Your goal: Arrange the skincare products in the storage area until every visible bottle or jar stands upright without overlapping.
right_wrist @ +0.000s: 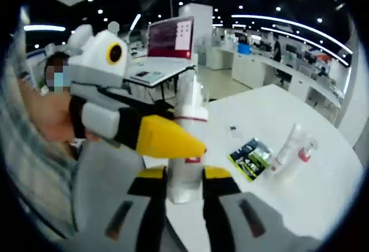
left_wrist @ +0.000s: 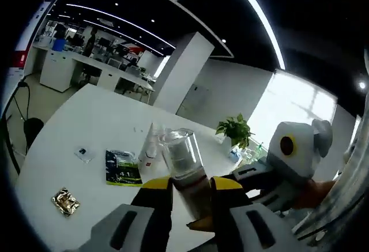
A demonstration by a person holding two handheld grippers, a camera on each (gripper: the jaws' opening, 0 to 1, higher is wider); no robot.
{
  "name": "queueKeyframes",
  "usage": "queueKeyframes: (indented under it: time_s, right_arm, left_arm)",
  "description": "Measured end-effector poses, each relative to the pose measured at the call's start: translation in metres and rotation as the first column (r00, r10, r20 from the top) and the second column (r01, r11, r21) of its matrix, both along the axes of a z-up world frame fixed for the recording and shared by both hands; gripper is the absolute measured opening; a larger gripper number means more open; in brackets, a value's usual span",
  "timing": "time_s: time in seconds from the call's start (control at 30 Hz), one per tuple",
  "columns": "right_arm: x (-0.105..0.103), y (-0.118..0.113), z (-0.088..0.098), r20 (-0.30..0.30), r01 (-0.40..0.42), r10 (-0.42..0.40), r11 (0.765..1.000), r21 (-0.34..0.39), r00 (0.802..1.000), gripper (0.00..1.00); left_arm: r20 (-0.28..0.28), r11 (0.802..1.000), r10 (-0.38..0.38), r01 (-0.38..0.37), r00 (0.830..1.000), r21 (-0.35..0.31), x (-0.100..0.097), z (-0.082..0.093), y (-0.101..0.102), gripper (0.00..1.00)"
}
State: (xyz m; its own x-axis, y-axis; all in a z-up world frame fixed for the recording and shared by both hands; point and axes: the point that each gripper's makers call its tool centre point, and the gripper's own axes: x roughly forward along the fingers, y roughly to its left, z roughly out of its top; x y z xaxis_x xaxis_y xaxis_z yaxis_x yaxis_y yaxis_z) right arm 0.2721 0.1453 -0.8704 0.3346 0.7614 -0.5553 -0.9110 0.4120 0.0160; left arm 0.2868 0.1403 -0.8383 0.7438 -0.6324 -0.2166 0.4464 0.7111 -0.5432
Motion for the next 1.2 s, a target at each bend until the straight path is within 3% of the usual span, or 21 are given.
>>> queueKeyframes:
  time_s: [0.1, 0.2, 0.27, 0.37, 0.47, 0.53, 0.6, 0.67, 0.83, 0.9, 1.03, 1.2]
  right_arm:
    - [-0.002, -0.001, -0.001, -0.007, -0.033, 0.033, 0.999, 0.018, 0.999, 0.2]
    - [-0.014, 0.001, 0.001, -0.109, -0.079, 0.091, 0.991, 0.106, 0.99, 0.2]
    - [-0.02, 0.0, 0.004, -0.108, -0.132, 0.147, 0.982, 0.135, 0.983, 0.2]
    - [-0.034, 0.0, 0.009, -0.152, -0.196, 0.228, 0.96, 0.198, 0.962, 0.21]
    - [-0.05, 0.0, 0.016, -0.204, -0.257, 0.314, 0.93, 0.264, 0.927, 0.23]
    - [-0.062, -0.001, 0.017, -0.249, -0.289, 0.364, 0.911, 0.294, 0.897, 0.23]
    - [-0.062, -0.003, 0.021, -0.296, -0.252, 0.352, 0.91, 0.328, 0.888, 0.22]
    - [-0.049, -0.003, 0.022, -0.271, -0.186, 0.285, 0.922, 0.339, 0.919, 0.21]
    - [-0.037, -0.002, 0.012, -0.252, -0.078, 0.153, 0.956, 0.283, 0.956, 0.21]
    - [-0.03, -0.003, 0.009, -0.235, -0.032, 0.097, 0.964, 0.265, 0.967, 0.21]
    - [-0.019, -0.005, 0.012, -0.22, 0.046, 0.016, 0.962, 0.27, 0.975, 0.21]
    - [-0.016, -0.009, 0.012, -0.179, 0.043, 0.002, 0.968, 0.249, 0.984, 0.21]
  left_arm:
    - [0.002, 0.998, -0.061, 0.061, 0.998, -0.005, -0.002, -0.001, 0.001, 0.23]
    - [0.028, 0.986, -0.166, 0.165, 0.986, 0.015, -0.009, 0.0, -0.002, 0.23]
    - [0.045, 0.975, -0.222, 0.22, 0.974, 0.034, -0.014, 0.003, -0.003, 0.22]
    - [0.094, 0.934, -0.357, 0.354, 0.929, 0.046, -0.029, 0.012, -0.011, 0.22]
    - [0.138, 0.89, -0.455, 0.454, 0.88, 0.037, -0.045, 0.023, -0.021, 0.22]
    - [0.137, 0.862, -0.504, 0.506, 0.853, 0.02, -0.054, 0.025, -0.027, 0.22]
    - [0.134, 0.863, -0.501, 0.506, 0.855, -0.005, -0.053, 0.027, -0.029, 0.23]
    - [0.147, 0.884, -0.461, 0.467, 0.875, -0.01, -0.045, 0.028, -0.027, 0.23]
    - [0.108, 0.916, -0.4, 0.4, 0.91, 0.024, -0.031, 0.02, -0.032, 0.23]
    - [0.087, 0.937, -0.349, 0.348, 0.933, 0.026, -0.023, 0.016, -0.031, 0.22]
    - [0.077, 0.953, -0.304, 0.303, 0.95, 0.022, -0.017, 0.011, -0.035, 0.22]
    - [0.084, 0.954, -0.299, 0.297, 0.951, 0.042, -0.017, 0.006, -0.035, 0.22]
